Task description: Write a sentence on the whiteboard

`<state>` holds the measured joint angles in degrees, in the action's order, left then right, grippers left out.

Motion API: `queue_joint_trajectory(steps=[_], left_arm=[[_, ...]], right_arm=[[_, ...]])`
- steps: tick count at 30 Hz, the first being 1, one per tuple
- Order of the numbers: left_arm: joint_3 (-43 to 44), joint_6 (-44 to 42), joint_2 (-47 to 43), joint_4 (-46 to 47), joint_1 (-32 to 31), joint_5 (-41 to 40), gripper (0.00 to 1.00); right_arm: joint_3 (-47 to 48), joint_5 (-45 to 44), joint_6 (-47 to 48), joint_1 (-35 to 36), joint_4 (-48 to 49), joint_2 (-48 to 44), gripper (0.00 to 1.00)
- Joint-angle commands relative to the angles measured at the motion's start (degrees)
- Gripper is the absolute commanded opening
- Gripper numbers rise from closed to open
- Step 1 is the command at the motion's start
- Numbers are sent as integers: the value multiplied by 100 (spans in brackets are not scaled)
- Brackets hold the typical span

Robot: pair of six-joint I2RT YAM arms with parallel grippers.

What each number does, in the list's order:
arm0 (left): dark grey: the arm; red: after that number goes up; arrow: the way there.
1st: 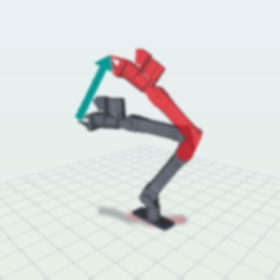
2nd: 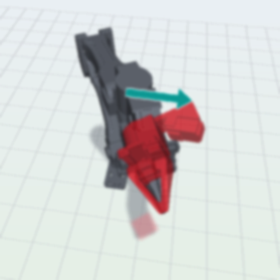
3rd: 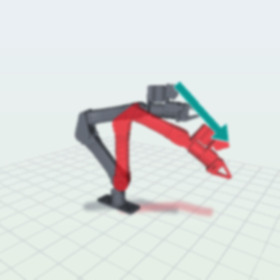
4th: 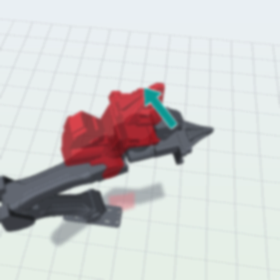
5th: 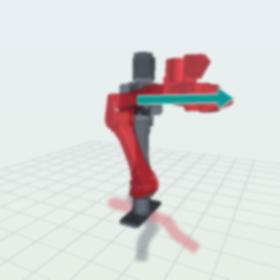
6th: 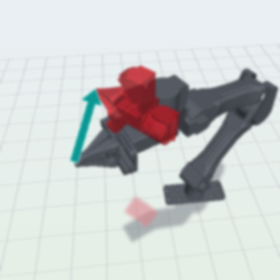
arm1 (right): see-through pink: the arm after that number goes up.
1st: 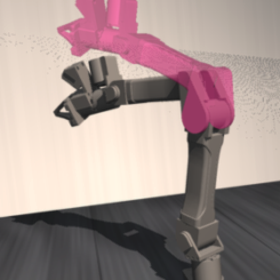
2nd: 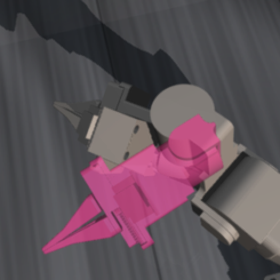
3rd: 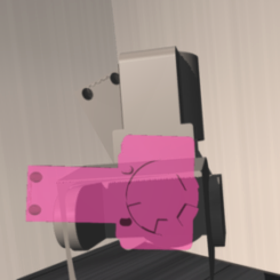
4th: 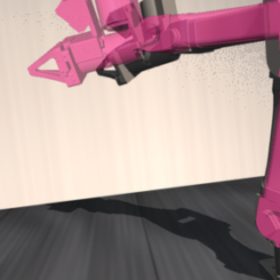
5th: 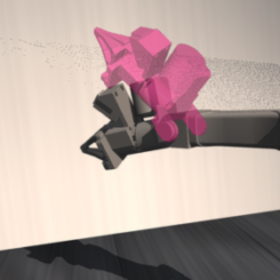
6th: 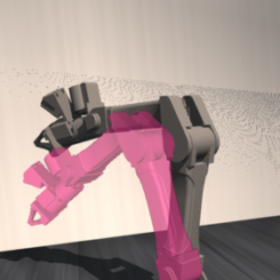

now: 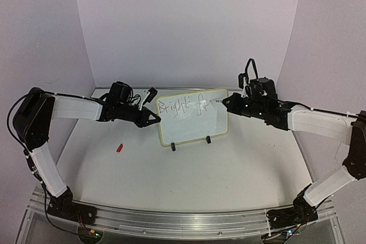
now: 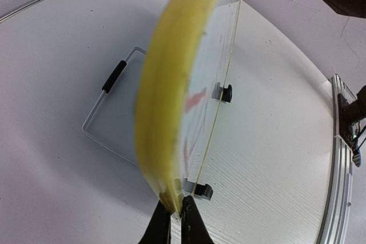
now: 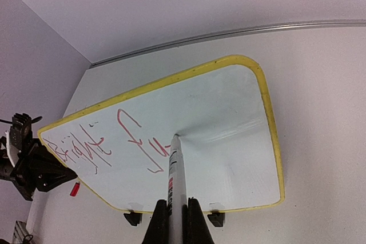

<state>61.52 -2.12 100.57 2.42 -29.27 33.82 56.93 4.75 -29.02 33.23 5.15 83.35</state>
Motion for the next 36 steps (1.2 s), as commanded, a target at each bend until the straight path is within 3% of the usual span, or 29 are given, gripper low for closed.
queue_joint_trajectory(steps=[1,9,23,36], left_arm=[[79,-248,71,-207,42,-550,0],[66,-226,42,-207,44,-550,0],[78,-255,41,-356,43,-563,0],[93,-238,76,-315,44,-543,0]], right_arm=[[52,130,14,-14,171,-166,0],[196,581,79,-19,180,-205,0],[233,49,167,-18,182,114,0],[-171,170,-35,-18,140,84,0]])
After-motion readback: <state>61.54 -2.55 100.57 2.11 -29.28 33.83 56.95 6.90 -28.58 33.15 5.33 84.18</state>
